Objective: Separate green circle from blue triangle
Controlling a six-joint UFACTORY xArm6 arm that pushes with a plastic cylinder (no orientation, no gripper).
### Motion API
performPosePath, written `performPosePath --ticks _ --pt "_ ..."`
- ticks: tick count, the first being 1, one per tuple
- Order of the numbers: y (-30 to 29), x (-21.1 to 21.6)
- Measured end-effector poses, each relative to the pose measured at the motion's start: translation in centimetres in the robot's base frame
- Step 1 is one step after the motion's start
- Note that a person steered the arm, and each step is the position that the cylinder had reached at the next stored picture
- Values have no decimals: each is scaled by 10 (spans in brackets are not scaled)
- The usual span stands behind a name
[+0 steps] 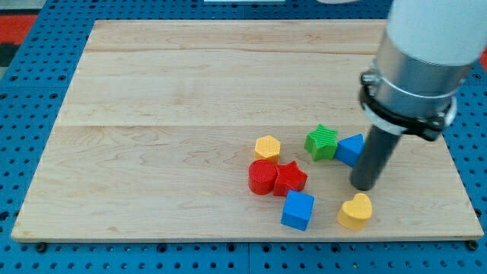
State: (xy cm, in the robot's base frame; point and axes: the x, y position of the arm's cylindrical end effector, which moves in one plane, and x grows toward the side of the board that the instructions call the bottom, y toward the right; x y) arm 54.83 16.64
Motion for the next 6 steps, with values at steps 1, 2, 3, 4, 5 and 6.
performPosePath --ticks 1,2,3,4,5,6 --pt "26 -19" --pt "8 -57" --pt "8 -89" --pt "8 -116" --pt "7 -150" --pt "5 -190"
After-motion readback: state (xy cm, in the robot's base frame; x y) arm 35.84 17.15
